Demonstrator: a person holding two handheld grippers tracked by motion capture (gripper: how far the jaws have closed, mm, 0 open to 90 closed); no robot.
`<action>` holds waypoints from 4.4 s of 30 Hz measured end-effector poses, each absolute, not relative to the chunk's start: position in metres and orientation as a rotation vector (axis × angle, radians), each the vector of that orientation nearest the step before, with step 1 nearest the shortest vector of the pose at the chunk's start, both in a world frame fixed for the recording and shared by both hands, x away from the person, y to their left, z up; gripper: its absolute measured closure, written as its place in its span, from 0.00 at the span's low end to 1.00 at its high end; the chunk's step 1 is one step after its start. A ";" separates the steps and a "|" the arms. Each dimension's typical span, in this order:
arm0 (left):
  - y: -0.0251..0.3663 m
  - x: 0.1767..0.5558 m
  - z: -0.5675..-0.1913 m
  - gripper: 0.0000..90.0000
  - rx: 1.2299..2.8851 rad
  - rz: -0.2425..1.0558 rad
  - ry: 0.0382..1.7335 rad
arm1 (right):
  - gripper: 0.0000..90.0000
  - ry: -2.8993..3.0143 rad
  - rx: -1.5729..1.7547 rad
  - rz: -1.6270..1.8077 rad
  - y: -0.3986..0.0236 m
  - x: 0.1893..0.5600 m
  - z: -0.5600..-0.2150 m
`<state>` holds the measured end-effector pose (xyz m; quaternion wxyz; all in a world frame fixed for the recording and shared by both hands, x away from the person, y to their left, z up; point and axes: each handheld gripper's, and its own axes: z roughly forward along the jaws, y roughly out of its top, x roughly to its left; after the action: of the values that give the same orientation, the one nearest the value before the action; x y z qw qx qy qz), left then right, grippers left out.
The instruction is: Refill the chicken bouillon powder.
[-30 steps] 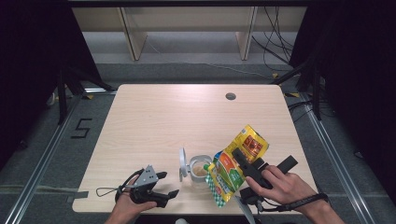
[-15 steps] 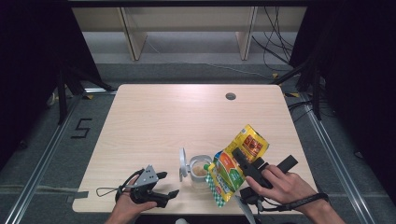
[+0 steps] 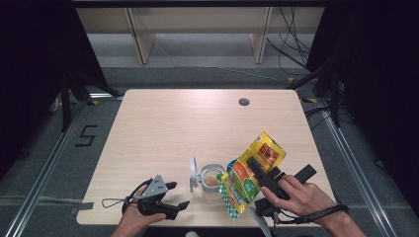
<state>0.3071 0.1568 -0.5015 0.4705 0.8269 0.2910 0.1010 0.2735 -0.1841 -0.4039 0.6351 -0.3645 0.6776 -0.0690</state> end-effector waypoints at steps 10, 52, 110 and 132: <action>0.156 0.306 -0.502 0.22 2.014 0.241 0.718 | 0.63 1.540 -0.838 -0.144 -0.178 0.271 -0.404; 0.156 0.306 -0.502 0.22 2.015 0.240 0.716 | 0.65 1.518 -0.913 -0.135 -0.169 0.271 -0.402; 0.156 0.307 -0.502 0.22 2.027 0.242 0.715 | 0.65 1.552 -0.885 -0.182 -0.185 0.282 -0.394; 0.156 0.307 -0.502 0.22 2.031 0.240 0.710 | 0.66 1.541 -0.912 -0.179 -0.180 0.276 -0.394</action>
<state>0.3066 0.1564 -0.5019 0.4694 0.8284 0.2895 0.0979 0.2763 -0.1795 -0.3939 0.6219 -0.3971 0.6705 -0.0779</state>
